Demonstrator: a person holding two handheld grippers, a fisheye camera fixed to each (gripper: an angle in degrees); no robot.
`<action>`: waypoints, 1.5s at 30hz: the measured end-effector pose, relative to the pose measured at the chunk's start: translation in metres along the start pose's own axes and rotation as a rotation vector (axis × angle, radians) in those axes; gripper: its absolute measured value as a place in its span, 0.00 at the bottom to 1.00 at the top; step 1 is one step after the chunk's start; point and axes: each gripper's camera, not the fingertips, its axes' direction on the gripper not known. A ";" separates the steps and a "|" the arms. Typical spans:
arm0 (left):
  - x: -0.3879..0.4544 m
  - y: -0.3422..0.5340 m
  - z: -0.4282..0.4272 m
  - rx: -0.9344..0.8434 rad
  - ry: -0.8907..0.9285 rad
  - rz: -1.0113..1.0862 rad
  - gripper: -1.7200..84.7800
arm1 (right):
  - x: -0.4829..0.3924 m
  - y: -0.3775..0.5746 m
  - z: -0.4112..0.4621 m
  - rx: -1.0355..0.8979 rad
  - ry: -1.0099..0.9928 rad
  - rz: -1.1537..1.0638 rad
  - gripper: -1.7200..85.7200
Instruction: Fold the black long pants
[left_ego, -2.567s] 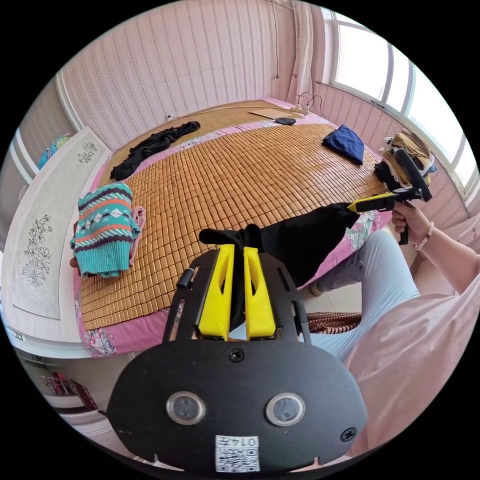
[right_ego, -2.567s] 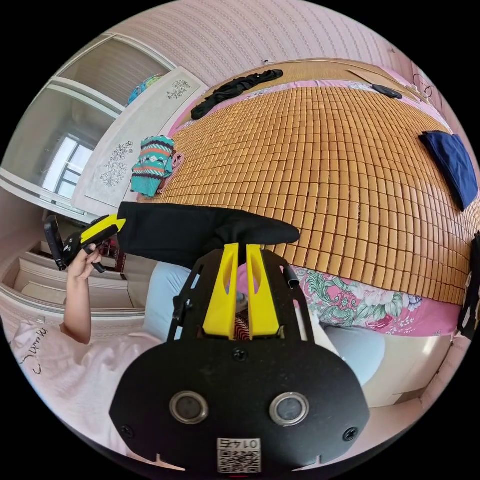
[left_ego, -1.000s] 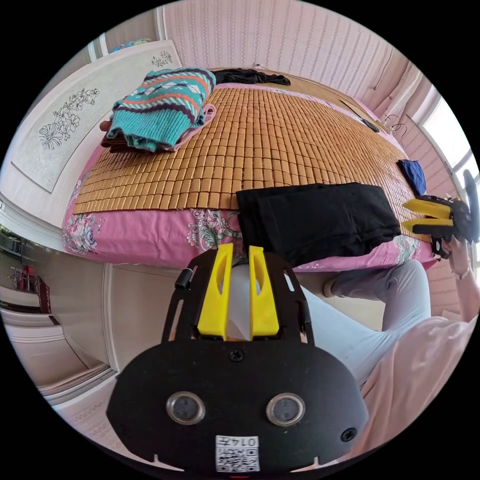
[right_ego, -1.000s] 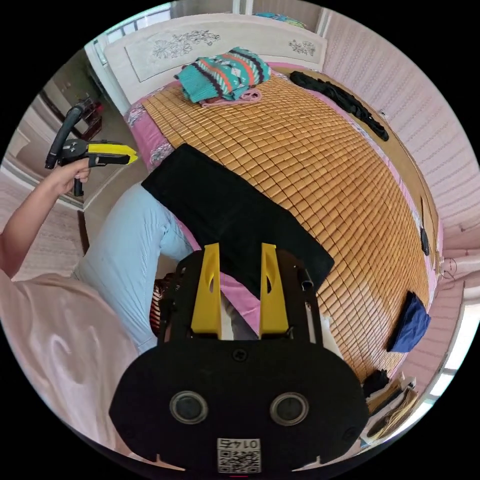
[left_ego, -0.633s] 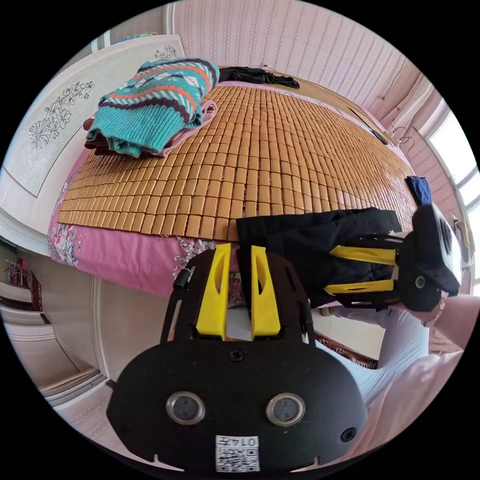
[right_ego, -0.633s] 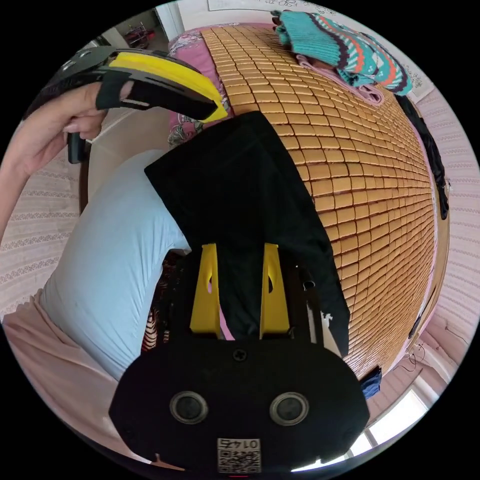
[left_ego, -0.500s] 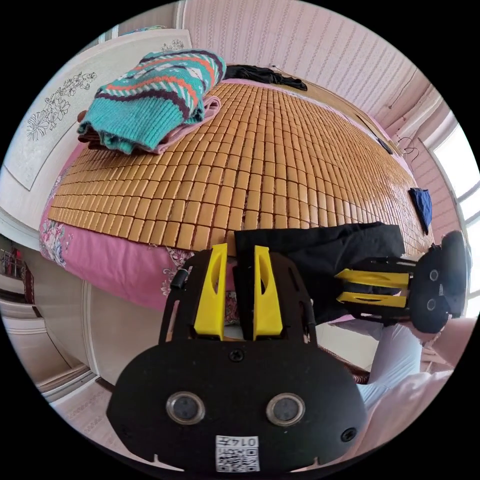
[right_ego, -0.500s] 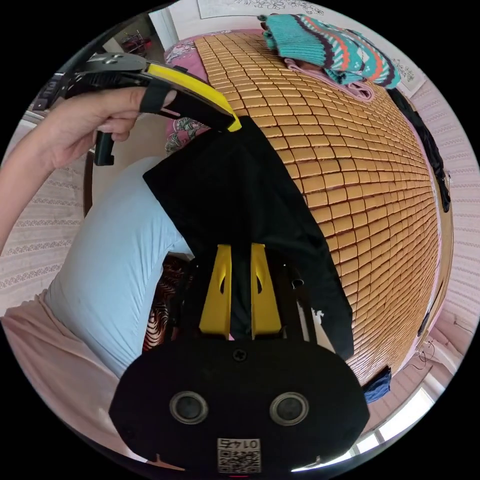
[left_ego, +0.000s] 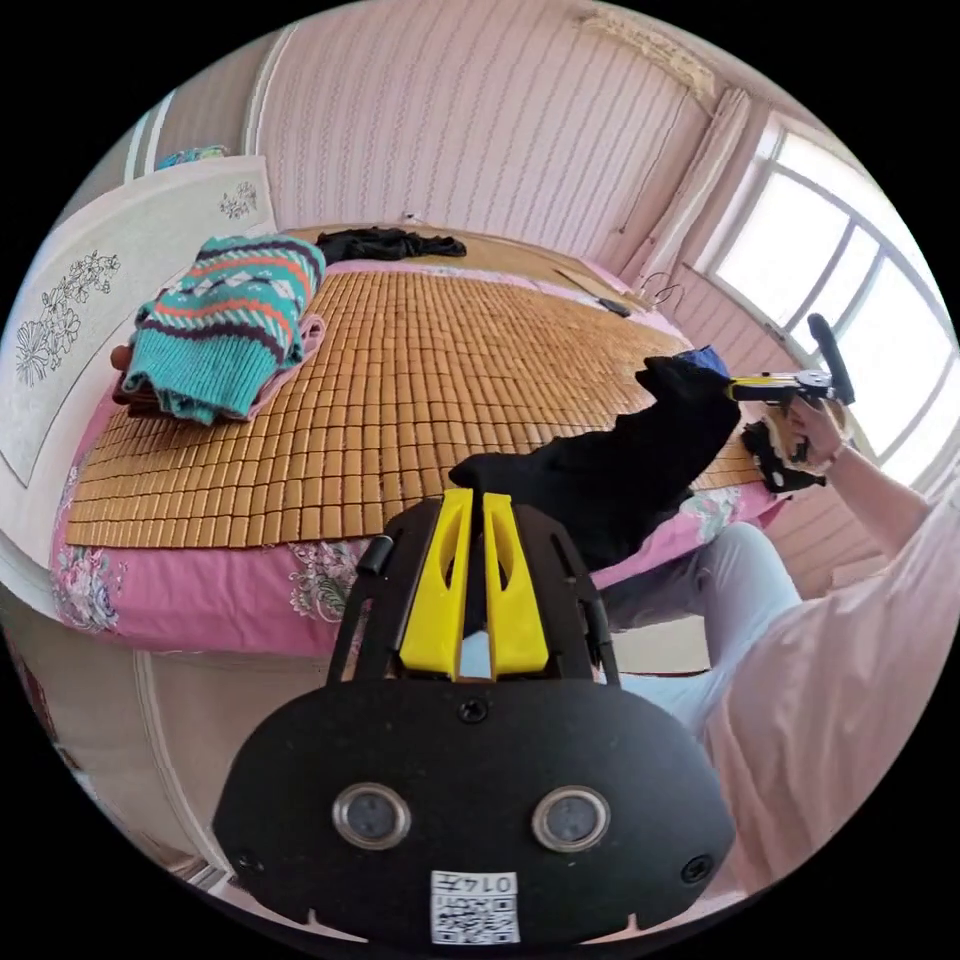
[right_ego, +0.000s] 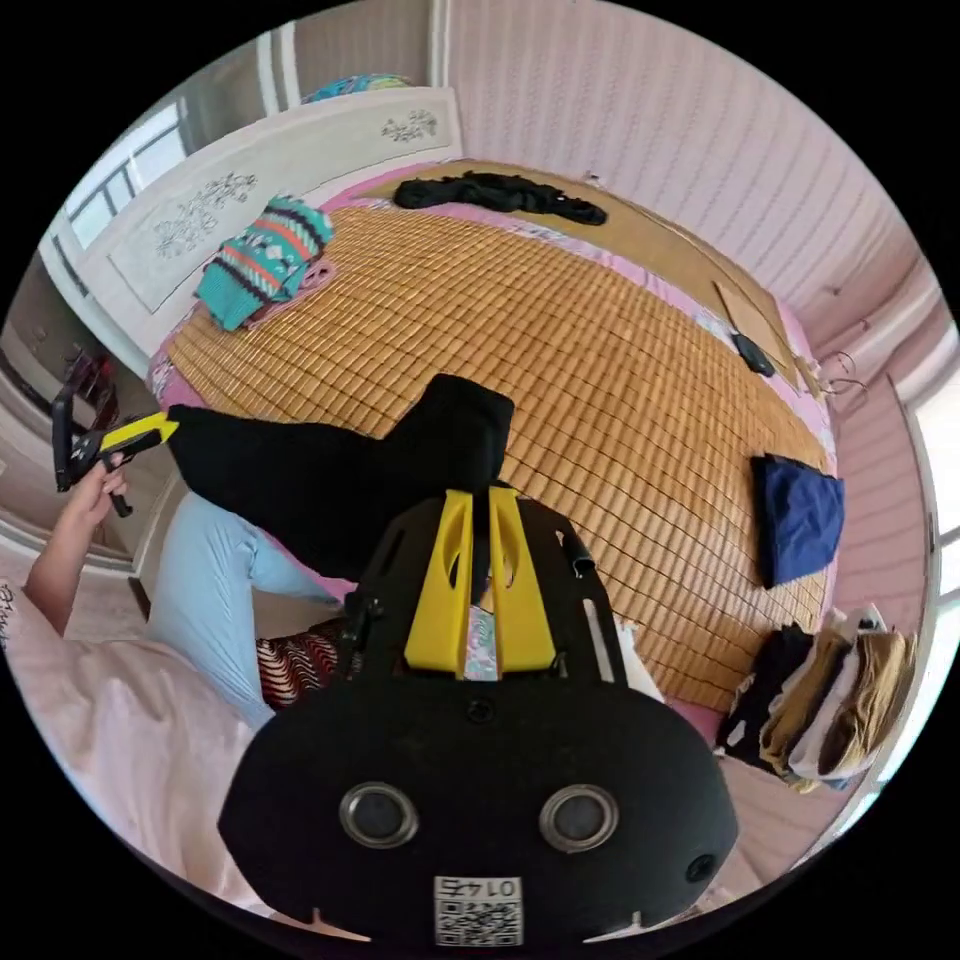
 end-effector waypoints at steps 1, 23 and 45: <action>0.007 0.018 -0.014 0.004 0.075 0.009 0.01 | 0.035 0.013 -0.012 -0.018 0.083 0.071 0.06; 0.025 0.151 -0.010 -0.282 -0.037 -0.131 0.01 | -0.232 -0.049 0.175 -0.301 -0.195 -0.726 0.15; 0.221 -0.114 -0.142 0.600 0.477 0.648 0.01 | 0.253 0.125 -0.240 0.961 -0.079 0.081 0.03</action>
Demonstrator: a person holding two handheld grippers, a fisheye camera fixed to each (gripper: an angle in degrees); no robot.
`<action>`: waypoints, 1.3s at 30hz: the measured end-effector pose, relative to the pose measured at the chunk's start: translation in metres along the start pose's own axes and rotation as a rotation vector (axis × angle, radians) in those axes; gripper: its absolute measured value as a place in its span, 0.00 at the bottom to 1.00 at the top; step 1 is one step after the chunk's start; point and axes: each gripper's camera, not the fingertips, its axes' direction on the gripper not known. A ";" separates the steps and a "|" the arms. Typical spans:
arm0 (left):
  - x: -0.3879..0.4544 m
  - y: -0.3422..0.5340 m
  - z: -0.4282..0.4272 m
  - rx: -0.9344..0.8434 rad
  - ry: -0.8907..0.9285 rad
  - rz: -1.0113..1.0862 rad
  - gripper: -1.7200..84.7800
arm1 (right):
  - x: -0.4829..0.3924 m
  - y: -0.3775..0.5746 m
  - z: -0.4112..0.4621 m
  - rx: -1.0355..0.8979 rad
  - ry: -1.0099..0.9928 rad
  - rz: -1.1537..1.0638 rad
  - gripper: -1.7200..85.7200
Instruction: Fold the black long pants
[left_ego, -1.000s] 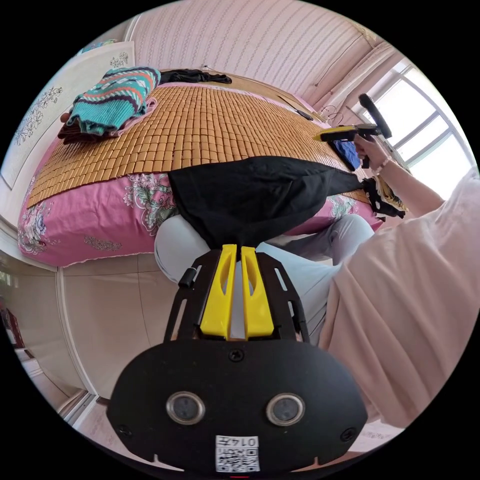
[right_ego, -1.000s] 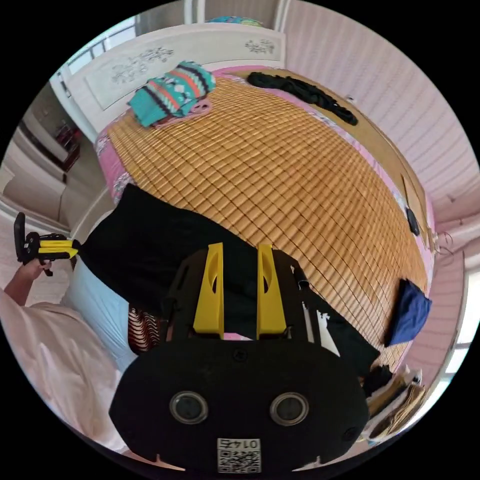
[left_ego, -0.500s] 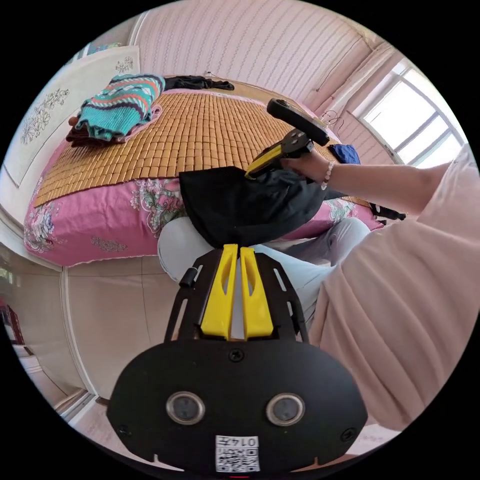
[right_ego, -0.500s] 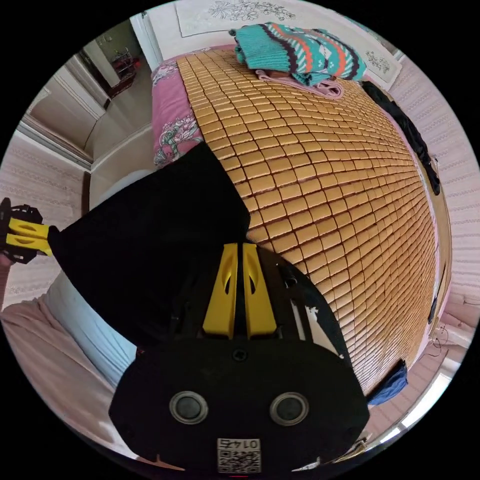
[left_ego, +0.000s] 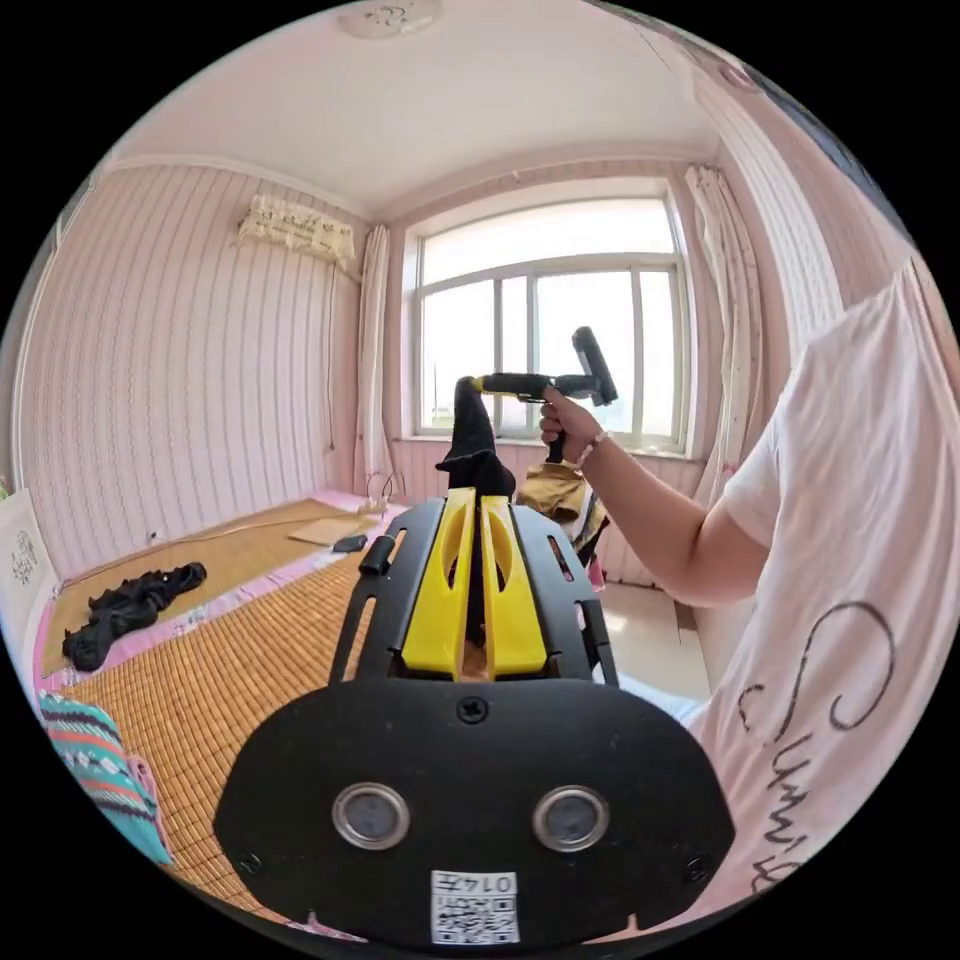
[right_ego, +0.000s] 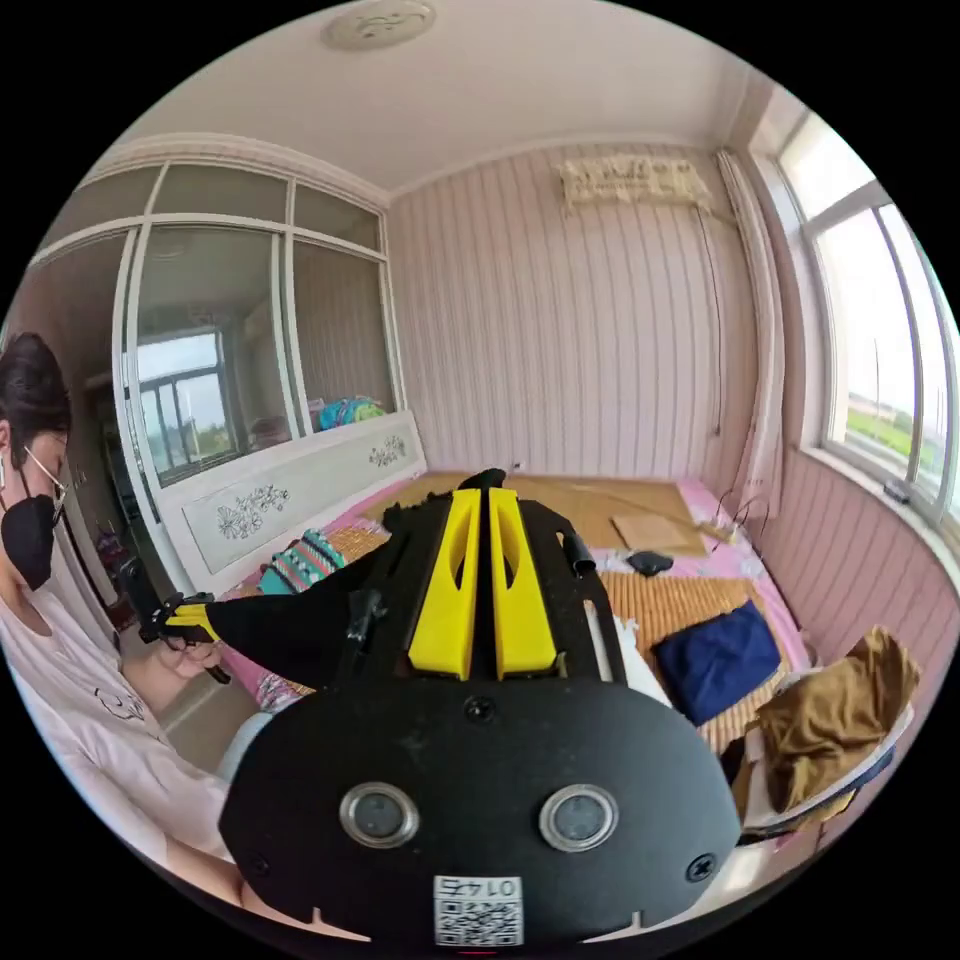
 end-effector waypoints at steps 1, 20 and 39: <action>-0.007 -0.010 -0.006 0.011 -0.028 0.000 0.01 | -0.007 -0.019 -0.008 0.047 0.009 -0.061 0.03; -0.033 0.253 -0.035 -0.517 -0.321 -0.637 0.01 | -0.028 0.263 0.296 -0.883 -0.277 0.136 0.03; -0.134 0.310 -0.146 -0.714 -0.923 -0.928 0.10 | -0.067 0.326 0.380 -1.002 -0.395 0.114 0.13</action>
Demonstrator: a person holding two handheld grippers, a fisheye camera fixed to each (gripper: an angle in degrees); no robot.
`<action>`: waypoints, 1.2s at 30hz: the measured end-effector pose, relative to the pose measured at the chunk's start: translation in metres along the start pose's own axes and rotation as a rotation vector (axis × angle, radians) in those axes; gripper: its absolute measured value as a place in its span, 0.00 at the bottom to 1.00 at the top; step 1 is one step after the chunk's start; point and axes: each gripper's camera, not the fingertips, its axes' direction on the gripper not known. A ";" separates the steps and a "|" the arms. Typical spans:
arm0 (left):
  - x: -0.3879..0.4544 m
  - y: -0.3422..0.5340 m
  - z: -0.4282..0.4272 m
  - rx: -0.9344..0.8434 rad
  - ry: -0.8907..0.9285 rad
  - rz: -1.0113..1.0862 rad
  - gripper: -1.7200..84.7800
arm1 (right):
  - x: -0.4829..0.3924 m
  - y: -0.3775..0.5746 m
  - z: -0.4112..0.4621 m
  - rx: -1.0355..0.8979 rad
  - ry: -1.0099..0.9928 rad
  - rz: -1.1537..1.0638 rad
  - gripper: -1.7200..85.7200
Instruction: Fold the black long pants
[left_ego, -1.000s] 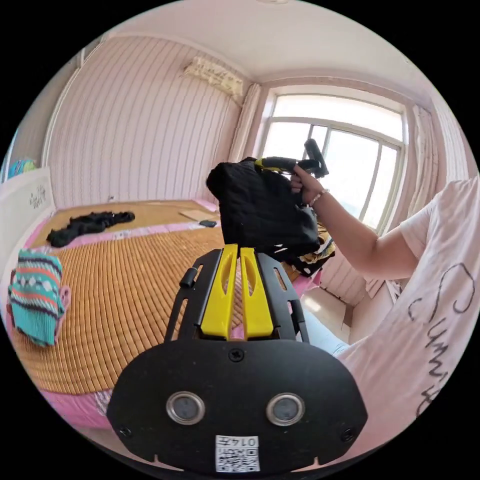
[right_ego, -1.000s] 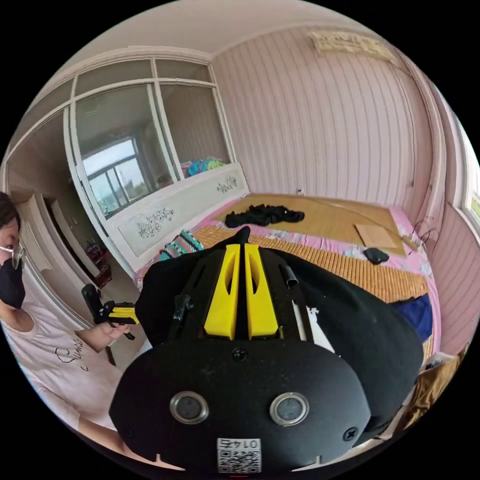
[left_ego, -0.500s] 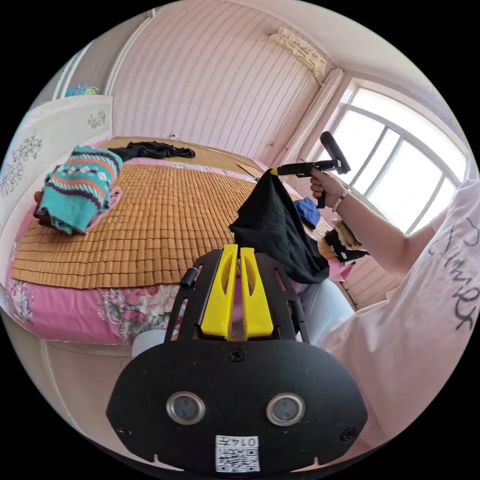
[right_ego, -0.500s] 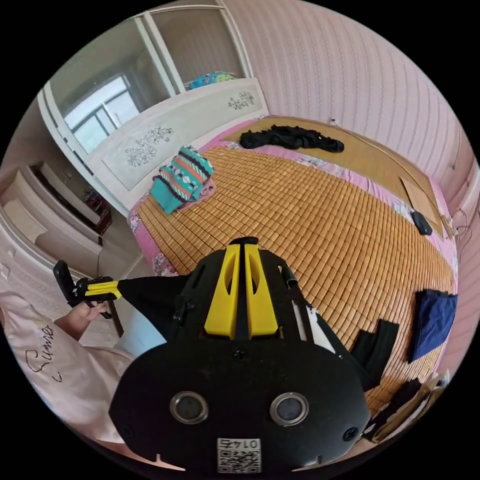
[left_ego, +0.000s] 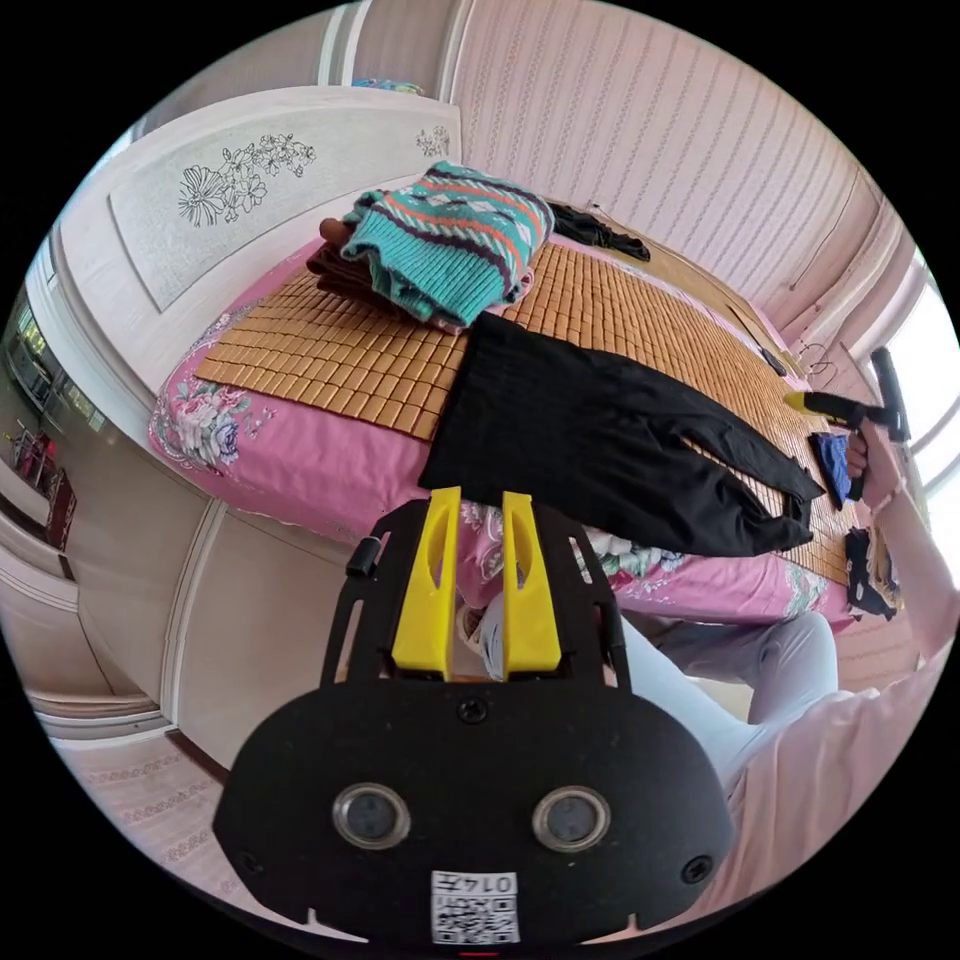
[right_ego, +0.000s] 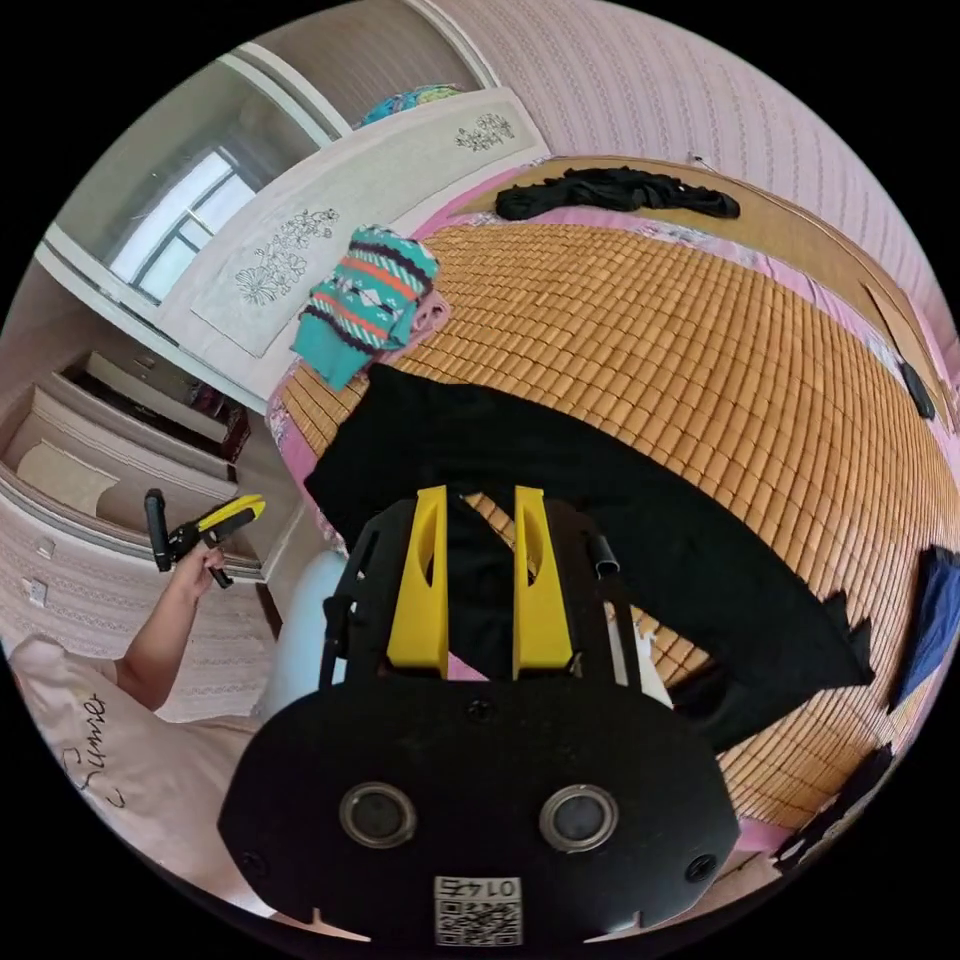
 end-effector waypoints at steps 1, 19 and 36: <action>0.011 -0.001 0.004 -0.007 0.012 0.009 0.10 | 0.024 0.030 0.001 -0.018 0.030 0.086 0.13; 0.372 -0.072 0.147 -0.331 0.132 0.605 0.11 | 0.195 0.196 -0.021 0.183 0.133 0.816 0.14; 0.492 -0.085 0.157 -0.302 -0.068 0.787 0.06 | 0.187 0.234 -0.023 0.165 0.171 0.636 0.03</action>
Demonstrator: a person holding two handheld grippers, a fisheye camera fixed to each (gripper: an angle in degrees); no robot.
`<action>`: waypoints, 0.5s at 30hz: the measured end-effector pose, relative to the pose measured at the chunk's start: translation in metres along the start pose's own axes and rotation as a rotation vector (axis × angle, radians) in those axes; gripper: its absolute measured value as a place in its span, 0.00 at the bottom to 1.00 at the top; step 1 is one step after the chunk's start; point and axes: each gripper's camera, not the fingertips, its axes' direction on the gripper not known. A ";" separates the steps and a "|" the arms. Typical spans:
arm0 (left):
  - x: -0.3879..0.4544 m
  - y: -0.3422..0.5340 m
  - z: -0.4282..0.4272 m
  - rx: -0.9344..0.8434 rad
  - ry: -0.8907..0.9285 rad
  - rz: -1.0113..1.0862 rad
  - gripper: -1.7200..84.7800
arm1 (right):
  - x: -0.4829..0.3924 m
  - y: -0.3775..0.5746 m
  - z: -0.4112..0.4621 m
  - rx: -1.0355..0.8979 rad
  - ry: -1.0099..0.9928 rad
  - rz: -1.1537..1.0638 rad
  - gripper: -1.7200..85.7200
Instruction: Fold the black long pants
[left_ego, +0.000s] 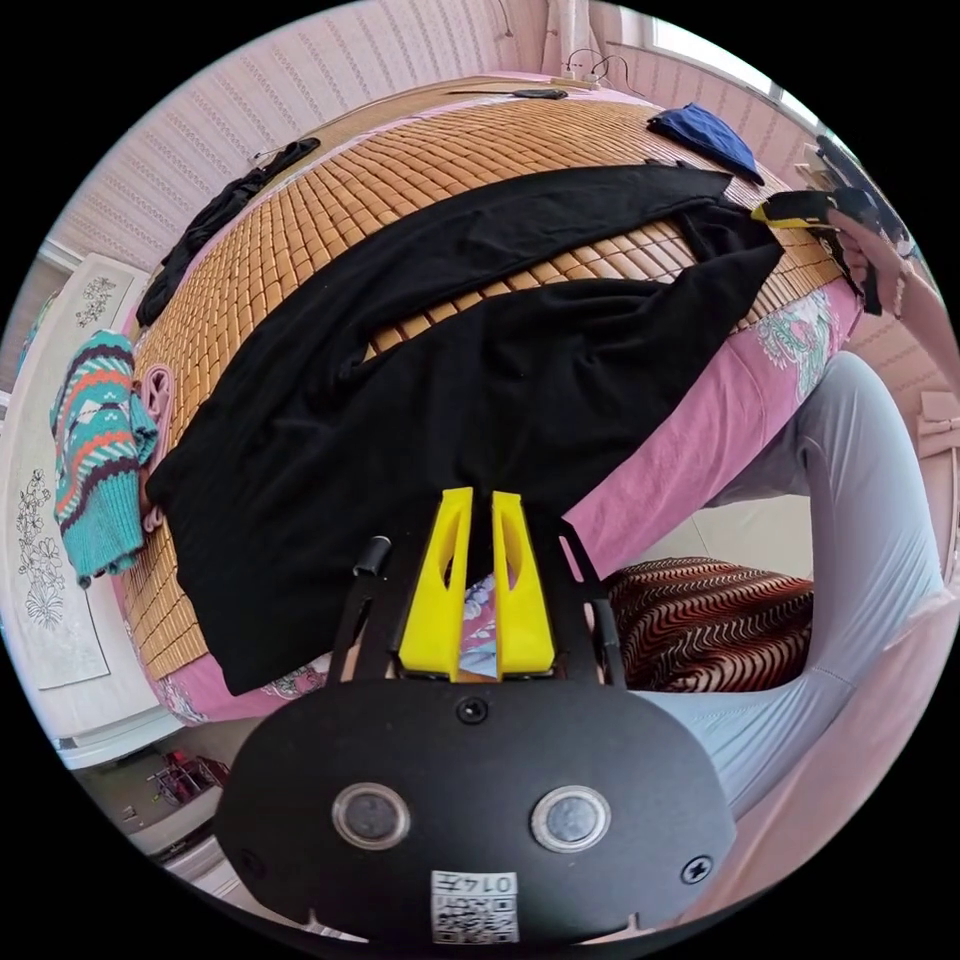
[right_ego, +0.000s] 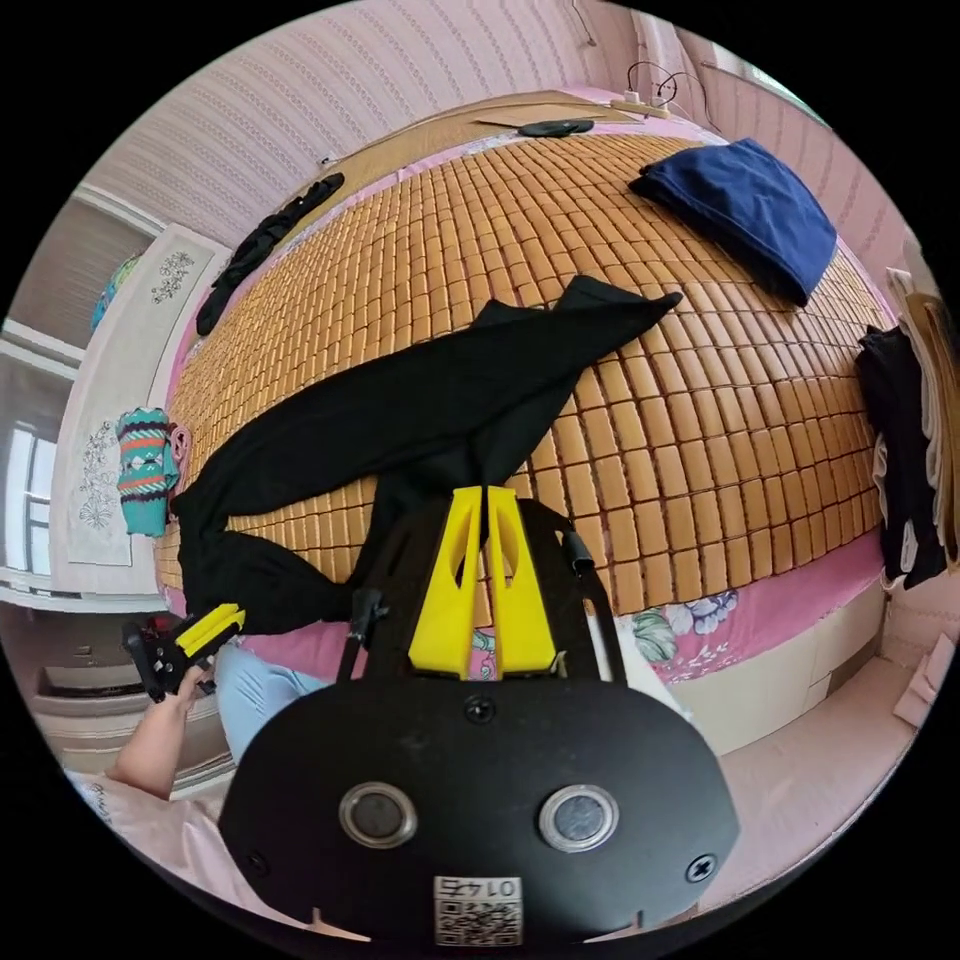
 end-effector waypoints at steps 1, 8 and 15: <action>0.001 -0.005 -0.001 -0.001 0.010 0.003 0.05 | 0.004 0.010 -0.017 0.037 -0.024 -0.015 0.03; 0.009 -0.037 -0.001 -0.046 0.075 0.053 0.03 | 0.033 0.073 -0.096 0.219 -0.046 -0.017 0.02; 0.023 -0.061 -0.005 -0.076 0.060 0.099 0.02 | 0.072 0.089 -0.097 0.248 0.061 0.082 0.04</action>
